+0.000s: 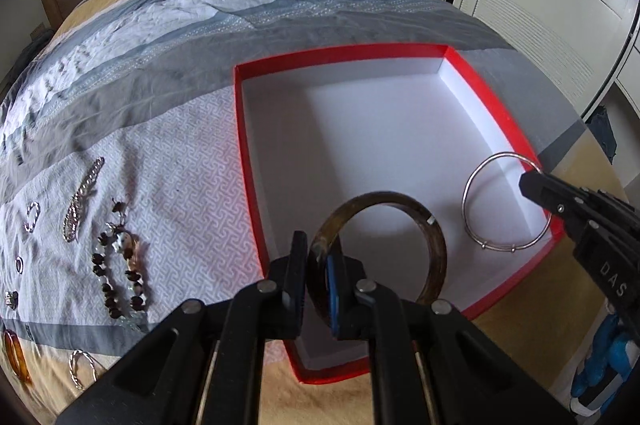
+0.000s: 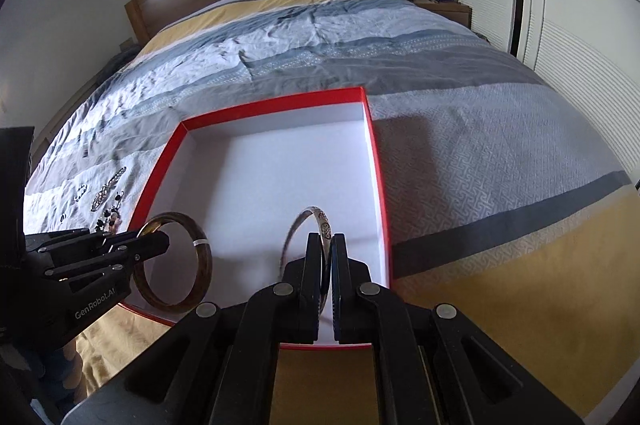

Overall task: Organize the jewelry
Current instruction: 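Lift both held bangles and carry them over the red box, lowering inside, then open both tools to release the bangles inside the red box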

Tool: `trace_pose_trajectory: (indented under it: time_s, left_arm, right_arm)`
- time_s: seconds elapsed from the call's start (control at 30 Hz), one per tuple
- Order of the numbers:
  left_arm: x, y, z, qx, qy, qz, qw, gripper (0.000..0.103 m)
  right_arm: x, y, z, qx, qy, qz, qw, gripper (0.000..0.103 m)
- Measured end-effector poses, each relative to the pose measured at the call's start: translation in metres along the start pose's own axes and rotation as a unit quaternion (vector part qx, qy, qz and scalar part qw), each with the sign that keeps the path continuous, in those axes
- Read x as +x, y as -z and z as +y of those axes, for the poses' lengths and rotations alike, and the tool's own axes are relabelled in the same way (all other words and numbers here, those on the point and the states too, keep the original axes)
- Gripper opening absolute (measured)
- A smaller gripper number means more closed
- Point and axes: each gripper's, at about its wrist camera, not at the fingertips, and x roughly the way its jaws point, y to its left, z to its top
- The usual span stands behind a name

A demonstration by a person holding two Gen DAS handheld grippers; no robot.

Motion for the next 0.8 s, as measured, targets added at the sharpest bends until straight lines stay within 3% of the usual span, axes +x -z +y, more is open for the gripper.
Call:
trace_pose_trajectory:
  time_s: [0.5, 0.8]
  left_arm:
    - [0.0, 0.024, 0.001, -0.009, -0.053, 0.024, 0.9983, 0.011]
    - [-0.004, 0.026, 0.001, 0.005, -0.052, 0.018, 0.9985, 0.011]
  right_arm:
    - [0.013, 0.018, 0.009, -0.025, -0.002, 0.028, 0.999, 0.003]
    - [0.008, 0.02, 0.015, -0.044, 0.009, 0.038, 0.998, 0.009]
